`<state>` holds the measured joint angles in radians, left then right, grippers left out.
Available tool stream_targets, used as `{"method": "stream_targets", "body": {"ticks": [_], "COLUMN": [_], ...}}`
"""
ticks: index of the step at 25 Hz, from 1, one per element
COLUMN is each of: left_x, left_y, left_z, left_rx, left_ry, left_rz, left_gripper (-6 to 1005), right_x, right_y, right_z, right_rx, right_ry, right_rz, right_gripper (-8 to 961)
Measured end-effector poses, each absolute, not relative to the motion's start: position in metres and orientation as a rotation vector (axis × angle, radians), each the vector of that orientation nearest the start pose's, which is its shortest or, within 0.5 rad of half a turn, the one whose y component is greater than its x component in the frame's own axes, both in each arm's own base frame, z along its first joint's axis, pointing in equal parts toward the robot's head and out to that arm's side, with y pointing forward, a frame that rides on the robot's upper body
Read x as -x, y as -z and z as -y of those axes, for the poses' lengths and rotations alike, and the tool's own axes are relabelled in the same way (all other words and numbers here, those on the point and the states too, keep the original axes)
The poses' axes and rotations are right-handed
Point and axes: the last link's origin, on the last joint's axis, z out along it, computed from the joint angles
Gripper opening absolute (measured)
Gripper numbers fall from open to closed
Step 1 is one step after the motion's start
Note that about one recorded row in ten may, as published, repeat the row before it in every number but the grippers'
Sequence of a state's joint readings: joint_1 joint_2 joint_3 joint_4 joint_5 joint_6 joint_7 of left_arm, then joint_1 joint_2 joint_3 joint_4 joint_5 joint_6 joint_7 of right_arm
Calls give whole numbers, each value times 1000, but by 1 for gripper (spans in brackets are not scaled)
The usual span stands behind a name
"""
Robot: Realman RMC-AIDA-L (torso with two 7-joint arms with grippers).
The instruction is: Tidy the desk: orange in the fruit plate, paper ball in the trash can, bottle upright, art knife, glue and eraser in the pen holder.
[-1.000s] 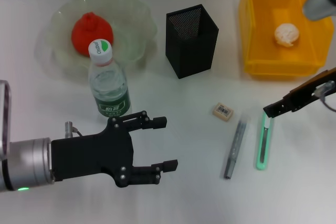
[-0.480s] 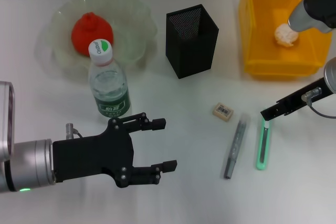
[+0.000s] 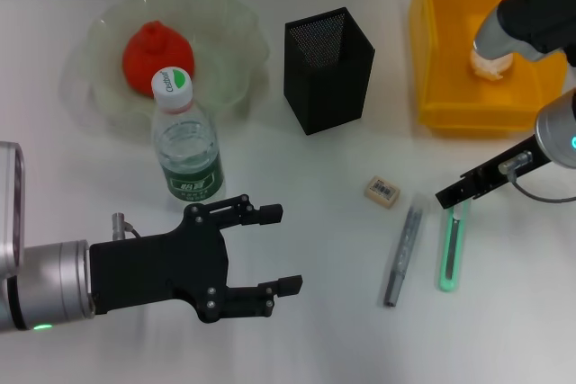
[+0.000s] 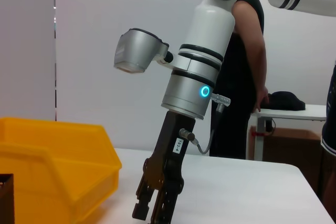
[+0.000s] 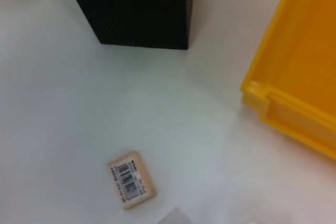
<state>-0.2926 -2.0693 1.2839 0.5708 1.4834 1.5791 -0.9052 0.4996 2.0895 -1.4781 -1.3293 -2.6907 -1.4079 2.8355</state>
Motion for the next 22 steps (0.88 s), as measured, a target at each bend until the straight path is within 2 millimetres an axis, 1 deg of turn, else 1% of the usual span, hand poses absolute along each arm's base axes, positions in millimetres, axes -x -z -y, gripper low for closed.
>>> {"method": "stream_targets", "body": {"ticks": [4,9,15,22], "left_x": [265,266,266,267], "left_y": [53,54,54,55], "left_z": [-245,-245,-245,-244], "left_rx": [2827,2832,2833,2835], "left_ry": [918,909,908,909], "left_rz": [180,182,184,195], "left_gripper": [800,799,799,799], "right_x": [-217,-222,-222,-223], "right_y": [15,20,20,21], "right_z": [-348,-349,-351,-349], "right_rx": [2317,2317,2314,2316], "right_ry": [482,521,526,536], "right_rz": [-1207,-1232,-1225,-1231], "right_gripper": [776,577,353,342]}}
